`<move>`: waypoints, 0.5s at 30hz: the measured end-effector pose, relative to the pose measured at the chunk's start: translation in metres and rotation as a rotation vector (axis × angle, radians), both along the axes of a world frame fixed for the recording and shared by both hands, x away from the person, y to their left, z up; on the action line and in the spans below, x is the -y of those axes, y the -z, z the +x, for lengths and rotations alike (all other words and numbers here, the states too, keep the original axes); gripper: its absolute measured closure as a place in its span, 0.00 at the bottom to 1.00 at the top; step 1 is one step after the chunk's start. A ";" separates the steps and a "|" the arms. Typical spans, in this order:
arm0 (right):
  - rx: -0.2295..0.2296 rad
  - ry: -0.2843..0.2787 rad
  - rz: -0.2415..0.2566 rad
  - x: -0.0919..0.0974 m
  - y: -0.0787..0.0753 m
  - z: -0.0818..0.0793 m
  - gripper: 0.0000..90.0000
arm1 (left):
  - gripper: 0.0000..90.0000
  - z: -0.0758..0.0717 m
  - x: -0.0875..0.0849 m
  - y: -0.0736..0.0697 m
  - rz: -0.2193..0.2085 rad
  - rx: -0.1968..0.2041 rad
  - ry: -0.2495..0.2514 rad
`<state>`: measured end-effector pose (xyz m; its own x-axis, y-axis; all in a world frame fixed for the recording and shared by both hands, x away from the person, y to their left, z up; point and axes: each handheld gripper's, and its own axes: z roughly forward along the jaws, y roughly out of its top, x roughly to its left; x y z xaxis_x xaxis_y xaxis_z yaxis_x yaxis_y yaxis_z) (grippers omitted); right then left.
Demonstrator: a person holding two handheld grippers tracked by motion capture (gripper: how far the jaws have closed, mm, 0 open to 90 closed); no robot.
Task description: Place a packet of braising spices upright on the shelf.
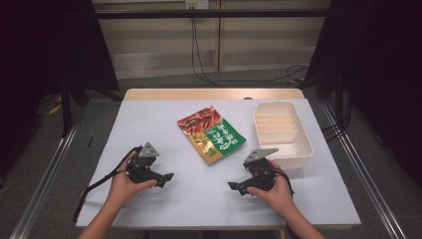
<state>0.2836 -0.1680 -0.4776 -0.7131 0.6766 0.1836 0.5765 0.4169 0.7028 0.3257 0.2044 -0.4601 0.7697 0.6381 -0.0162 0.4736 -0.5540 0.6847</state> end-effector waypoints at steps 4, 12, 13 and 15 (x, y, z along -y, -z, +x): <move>-0.018 0.048 0.044 -0.002 -0.004 0.005 0.07 | 0.04 -0.001 -0.006 -0.004 -0.039 0.007 -0.003; -0.002 0.096 0.015 -0.020 -0.013 0.015 0.05 | 0.04 -0.002 -0.018 -0.008 -0.086 0.013 -0.027; 0.001 0.088 0.013 -0.024 -0.013 0.016 0.05 | 0.04 -0.002 -0.019 -0.008 -0.080 0.019 -0.031; 0.001 0.089 0.012 -0.032 -0.015 0.018 0.05 | 0.04 -0.003 -0.019 -0.008 -0.092 0.014 -0.037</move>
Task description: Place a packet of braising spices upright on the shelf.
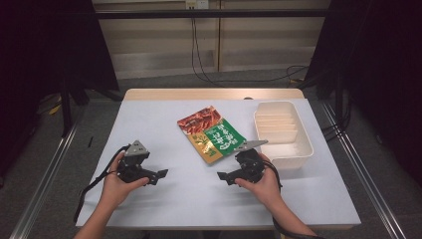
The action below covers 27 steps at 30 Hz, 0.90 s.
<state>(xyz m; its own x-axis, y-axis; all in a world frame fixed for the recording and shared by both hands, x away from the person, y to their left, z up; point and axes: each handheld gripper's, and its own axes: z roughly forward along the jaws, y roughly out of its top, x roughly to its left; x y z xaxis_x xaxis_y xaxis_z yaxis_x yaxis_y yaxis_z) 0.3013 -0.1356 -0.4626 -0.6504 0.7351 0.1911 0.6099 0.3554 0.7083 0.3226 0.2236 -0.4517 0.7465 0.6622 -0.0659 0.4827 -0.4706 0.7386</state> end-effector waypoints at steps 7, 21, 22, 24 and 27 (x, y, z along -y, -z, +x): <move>-0.009 0.027 -0.015 -0.014 0.003 0.016 0.05 | 0.04 -0.001 -0.002 -0.002 0.014 0.013 -0.002; -0.098 0.122 0.005 -0.009 0.018 0.028 0.05 | 0.06 -0.003 -0.002 -0.004 0.025 0.036 -0.013; -0.098 0.122 0.005 -0.009 0.018 0.028 0.05 | 0.06 -0.003 -0.002 -0.004 0.025 0.036 -0.013; -0.094 0.133 0.019 -0.009 0.019 0.030 0.04 | 0.06 -0.003 -0.002 -0.004 0.030 0.039 -0.014; -0.096 0.134 0.023 -0.010 0.019 0.033 0.03 | 0.06 -0.003 -0.001 -0.003 0.030 0.041 -0.013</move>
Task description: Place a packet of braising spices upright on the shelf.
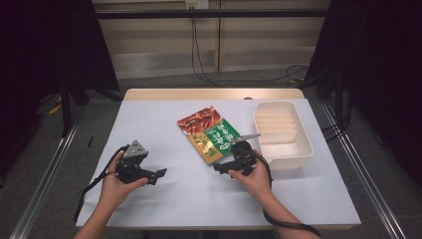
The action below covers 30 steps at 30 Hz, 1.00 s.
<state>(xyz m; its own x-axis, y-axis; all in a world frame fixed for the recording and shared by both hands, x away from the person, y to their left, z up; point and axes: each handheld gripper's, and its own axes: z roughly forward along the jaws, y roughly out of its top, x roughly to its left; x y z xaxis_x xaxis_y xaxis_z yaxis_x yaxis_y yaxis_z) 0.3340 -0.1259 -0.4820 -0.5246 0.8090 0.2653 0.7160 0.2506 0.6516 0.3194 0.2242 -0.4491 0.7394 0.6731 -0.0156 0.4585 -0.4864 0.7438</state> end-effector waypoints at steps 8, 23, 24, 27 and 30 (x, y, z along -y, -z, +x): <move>-0.020 0.016 0.022 -0.004 0.000 0.010 0.02 | 0.06 0.000 0.000 0.001 0.006 0.006 0.000; -0.020 0.047 0.024 -0.013 0.000 0.026 0.01 | 0.06 0.000 0.000 0.000 0.024 0.016 -0.003; -0.027 0.050 0.024 -0.013 0.000 0.026 0.01 | 0.06 0.000 0.000 0.000 0.024 0.015 -0.001; -0.036 0.056 0.030 -0.013 -0.001 0.030 0.01 | 0.07 0.000 0.000 0.000 0.024 0.014 -0.003; -0.038 0.056 0.026 -0.014 -0.001 0.033 0.03 | 0.07 0.000 0.000 0.000 0.028 0.019 -0.004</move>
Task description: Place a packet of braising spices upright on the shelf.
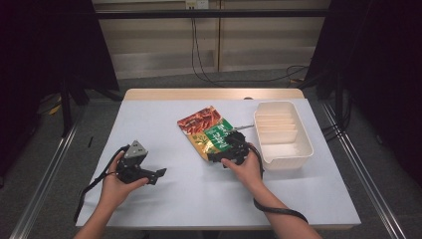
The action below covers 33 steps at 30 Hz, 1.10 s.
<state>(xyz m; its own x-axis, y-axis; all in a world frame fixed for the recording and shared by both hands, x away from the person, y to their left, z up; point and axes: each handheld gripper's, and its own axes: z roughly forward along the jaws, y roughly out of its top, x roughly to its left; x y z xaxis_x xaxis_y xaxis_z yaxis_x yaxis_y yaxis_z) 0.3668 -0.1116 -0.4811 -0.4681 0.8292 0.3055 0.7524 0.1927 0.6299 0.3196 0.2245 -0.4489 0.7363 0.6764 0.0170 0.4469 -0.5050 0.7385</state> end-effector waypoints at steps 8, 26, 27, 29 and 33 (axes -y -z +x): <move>0.003 0.029 0.021 0.004 0.000 0.004 0.15 | 0.07 0.000 0.000 0.000 0.006 0.005 -0.013; 0.013 0.096 -0.005 0.001 -0.001 0.010 0.32 | 0.07 0.001 -0.001 0.000 0.001 0.022 -0.025; 0.016 0.103 -0.011 0.000 -0.002 0.010 0.35 | 0.07 0.001 -0.001 0.000 0.005 0.023 -0.024; 0.022 0.111 -0.020 -0.001 -0.001 0.010 0.38 | 0.07 0.001 -0.001 0.000 -0.001 0.023 -0.026; 0.015 0.122 0.004 0.002 -0.001 0.010 0.52 | 0.07 0.000 0.000 0.000 -0.011 0.023 -0.027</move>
